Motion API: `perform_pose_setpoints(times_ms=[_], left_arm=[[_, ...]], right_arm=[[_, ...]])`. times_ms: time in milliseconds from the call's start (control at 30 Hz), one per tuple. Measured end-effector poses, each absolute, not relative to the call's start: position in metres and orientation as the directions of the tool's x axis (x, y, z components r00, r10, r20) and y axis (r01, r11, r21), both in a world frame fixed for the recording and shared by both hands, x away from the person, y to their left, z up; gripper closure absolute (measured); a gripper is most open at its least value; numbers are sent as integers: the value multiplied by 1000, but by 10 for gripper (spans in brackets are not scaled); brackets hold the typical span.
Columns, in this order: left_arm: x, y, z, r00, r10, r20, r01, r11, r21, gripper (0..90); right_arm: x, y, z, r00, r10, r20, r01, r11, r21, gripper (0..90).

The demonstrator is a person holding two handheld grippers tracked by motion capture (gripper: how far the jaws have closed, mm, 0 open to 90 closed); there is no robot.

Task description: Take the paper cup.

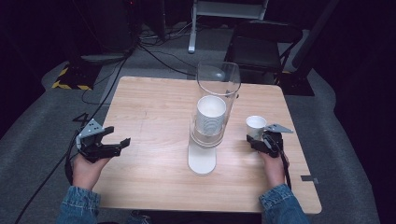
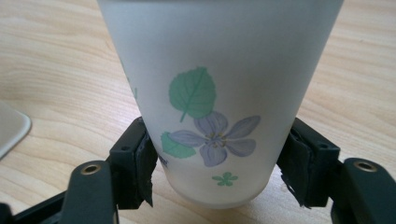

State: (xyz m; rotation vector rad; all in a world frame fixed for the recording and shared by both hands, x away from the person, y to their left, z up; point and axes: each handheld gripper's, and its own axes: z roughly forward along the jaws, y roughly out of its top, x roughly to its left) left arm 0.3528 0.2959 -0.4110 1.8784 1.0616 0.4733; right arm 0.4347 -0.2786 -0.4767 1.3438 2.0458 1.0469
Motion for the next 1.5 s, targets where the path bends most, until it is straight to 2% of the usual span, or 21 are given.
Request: perform_pose_setpoints(times_ms=[200, 1167, 1300, 1333, 1367, 1500], left_arm=[[353, 296, -411, 558, 825, -94, 480, -228, 847, 173], [356, 294, -412, 568, 818, -94, 481, -237, 844, 174], [357, 293, -412, 570, 817, -94, 479, -237, 845, 173], [357, 293, -412, 570, 817, -94, 479, -237, 845, 173], [357, 293, -412, 571, 816, -93, 478, -238, 845, 174], [358, 293, -411, 575, 813, -94, 478, -240, 845, 174]], right_arm=[[438, -276, -483, -426, 905, -5, 568, 273, 776, 348], [441, -277, -493, -447, 893, 49, 624, 272, 733, 333], [440, -278, -493, -443, 895, 55, 629, 266, 731, 242], [440, -278, -493, -443, 895, 55, 629, 266, 731, 242], [440, -279, -493, -433, 899, 58, 638, 260, 725, 176], [440, -282, -491, -439, 895, 82, 638, 246, 730, 147]])
